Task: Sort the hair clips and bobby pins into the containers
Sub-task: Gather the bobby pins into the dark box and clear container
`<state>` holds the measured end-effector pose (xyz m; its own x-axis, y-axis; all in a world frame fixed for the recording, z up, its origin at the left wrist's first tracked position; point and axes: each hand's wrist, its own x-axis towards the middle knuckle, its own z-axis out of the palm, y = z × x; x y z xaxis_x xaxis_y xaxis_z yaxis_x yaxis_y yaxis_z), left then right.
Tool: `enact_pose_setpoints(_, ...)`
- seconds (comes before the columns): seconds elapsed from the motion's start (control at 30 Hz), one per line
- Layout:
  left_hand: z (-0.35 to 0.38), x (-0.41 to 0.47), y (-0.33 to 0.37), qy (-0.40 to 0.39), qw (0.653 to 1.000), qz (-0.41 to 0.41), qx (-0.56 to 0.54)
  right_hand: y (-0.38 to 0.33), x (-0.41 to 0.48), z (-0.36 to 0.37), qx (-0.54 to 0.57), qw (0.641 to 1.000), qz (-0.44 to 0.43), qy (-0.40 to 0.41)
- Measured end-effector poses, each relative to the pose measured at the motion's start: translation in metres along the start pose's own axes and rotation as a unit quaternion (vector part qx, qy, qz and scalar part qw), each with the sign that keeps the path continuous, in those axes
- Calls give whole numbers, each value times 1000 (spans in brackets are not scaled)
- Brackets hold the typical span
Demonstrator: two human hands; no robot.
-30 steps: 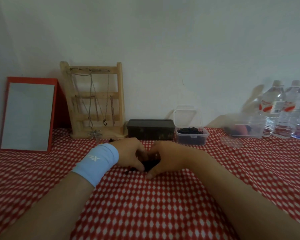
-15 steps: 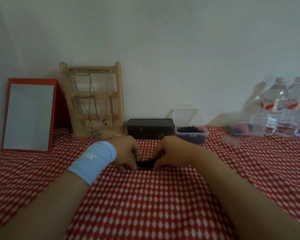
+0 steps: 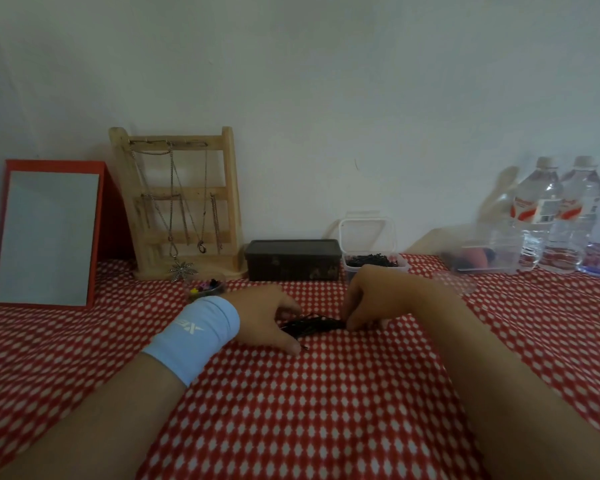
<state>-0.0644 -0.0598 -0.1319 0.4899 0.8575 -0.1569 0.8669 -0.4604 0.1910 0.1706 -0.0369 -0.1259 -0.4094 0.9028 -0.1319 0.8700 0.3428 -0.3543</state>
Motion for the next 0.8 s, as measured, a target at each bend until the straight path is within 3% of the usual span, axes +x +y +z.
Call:
enact_pose_setpoints(0.13,7,5,1,60,997,32,-42,-5,5,7,15,999,-17,23)
enact_pose_setpoints(0.33,8,5,4,58,996,48,-54,-5,-2,1,27,999,-22,36)
enact_pose_setpoints(0.53,-9,-2,-7,-29,997,-72,21,-24,2,13,19,997,-60,-39)
enact_pose_setpoints(0.8,2,7,-6,60,997,-7,-38,-29,7,21,-29,996,-77,-19)
